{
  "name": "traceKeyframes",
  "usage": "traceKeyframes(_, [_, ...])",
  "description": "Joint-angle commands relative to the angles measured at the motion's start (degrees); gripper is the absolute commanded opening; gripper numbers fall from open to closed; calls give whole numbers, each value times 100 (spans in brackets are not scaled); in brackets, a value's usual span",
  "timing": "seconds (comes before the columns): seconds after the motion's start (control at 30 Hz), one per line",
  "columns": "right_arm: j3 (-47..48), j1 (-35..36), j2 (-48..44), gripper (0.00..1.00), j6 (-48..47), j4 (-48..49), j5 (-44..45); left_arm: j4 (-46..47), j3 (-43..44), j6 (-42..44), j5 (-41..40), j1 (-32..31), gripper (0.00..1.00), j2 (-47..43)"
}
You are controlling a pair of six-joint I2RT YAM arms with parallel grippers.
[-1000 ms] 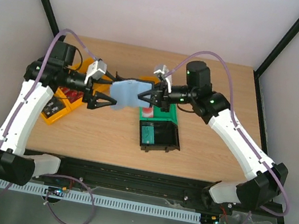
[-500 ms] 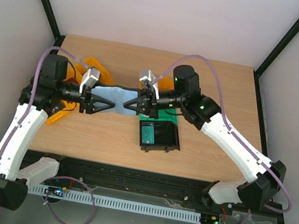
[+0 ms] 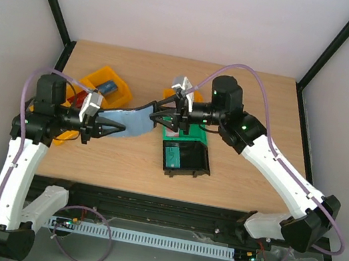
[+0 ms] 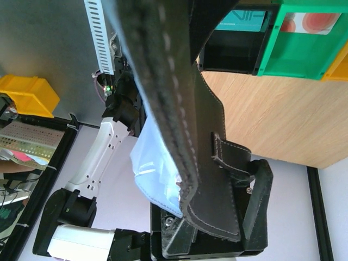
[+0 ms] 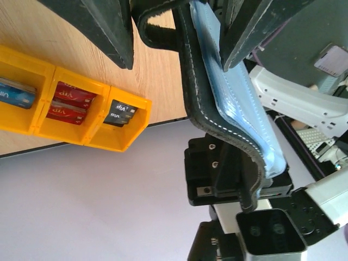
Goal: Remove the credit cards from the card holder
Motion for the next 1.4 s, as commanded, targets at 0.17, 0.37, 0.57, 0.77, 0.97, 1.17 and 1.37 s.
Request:
traceKeyframes(0.17, [-185, 591, 30, 46, 243, 731, 1016, -336, 52, 714, 359, 31, 2, -8])
traceKeyframes(0.37, [-64, 887, 178, 55, 232, 1160, 695, -399, 84, 734, 298, 44, 2, -55])
traceKeyframes(0.57, [-71, 897, 216, 71, 154, 946, -173, -399, 12, 740, 278, 113, 2, -101])
traceKeyframes(0.77, [-195, 900, 27, 84, -90, 674, 40, -399, -80, 777, 296, 129, 2, -119])
traceKeyframes(0.97, [-134, 896, 37, 55, 89, 818, 253, -407, -91, 771, 282, 137, 2, -139])
traceKeyframes(1.17, [-33, 888, 92, 2, 176, 698, 408, -109, -294, 360, -84, 189, 4, -250])
traceKeyframes(1.37, [113, 820, 398, 2, 830, 358, 1554, 1949, -1222, -2739, -2765, 381, 57, -559])
